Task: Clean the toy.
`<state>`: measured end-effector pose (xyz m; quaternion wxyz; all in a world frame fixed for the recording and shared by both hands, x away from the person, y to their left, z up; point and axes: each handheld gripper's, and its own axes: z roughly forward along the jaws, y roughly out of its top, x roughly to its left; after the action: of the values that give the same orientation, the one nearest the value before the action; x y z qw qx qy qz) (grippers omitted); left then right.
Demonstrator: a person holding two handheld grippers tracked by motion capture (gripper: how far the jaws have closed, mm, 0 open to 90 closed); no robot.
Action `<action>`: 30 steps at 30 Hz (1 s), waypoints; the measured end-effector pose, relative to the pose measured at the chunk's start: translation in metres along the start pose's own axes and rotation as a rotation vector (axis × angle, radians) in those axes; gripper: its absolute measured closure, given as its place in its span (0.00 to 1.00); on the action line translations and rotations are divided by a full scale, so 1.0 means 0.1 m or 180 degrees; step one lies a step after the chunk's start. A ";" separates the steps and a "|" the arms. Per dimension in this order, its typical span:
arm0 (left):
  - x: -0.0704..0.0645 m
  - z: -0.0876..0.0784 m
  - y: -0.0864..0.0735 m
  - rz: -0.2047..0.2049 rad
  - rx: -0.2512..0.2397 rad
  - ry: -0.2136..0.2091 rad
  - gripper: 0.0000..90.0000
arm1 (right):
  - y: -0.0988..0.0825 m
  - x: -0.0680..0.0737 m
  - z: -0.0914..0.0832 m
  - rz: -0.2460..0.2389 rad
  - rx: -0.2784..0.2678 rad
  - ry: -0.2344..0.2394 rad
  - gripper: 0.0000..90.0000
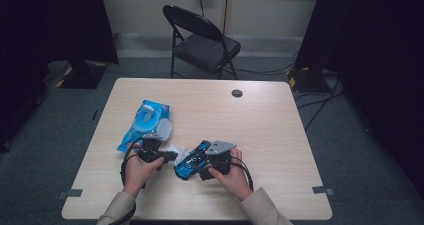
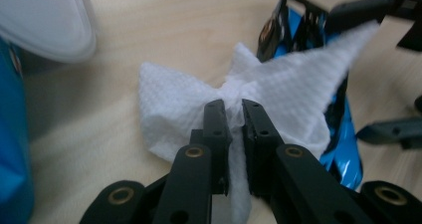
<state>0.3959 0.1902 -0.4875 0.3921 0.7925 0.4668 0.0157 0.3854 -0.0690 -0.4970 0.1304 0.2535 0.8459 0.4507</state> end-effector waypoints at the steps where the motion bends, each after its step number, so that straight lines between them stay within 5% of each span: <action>1: 0.00 0.00 -0.01 0.0034 0.0041 0.0030 0.91 | 0.00 0.00 0.00 0.0000 0.0001 0.0002 0.15; 5: -0.01 0.03 -0.02 0.0158 0.0153 0.0095 0.91 | 0.00 0.00 0.00 -0.0002 0.0004 0.0006 0.15; 30: -0.11 0.32 0.23 0.0188 0.0110 0.0165 0.91 | 0.00 -0.01 0.00 -0.0007 0.0007 -0.0002 0.15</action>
<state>0.4194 0.1568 -0.4916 0.3655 0.8120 0.4534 0.0397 0.3863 -0.0696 -0.4968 0.1309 0.2529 0.8467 0.4495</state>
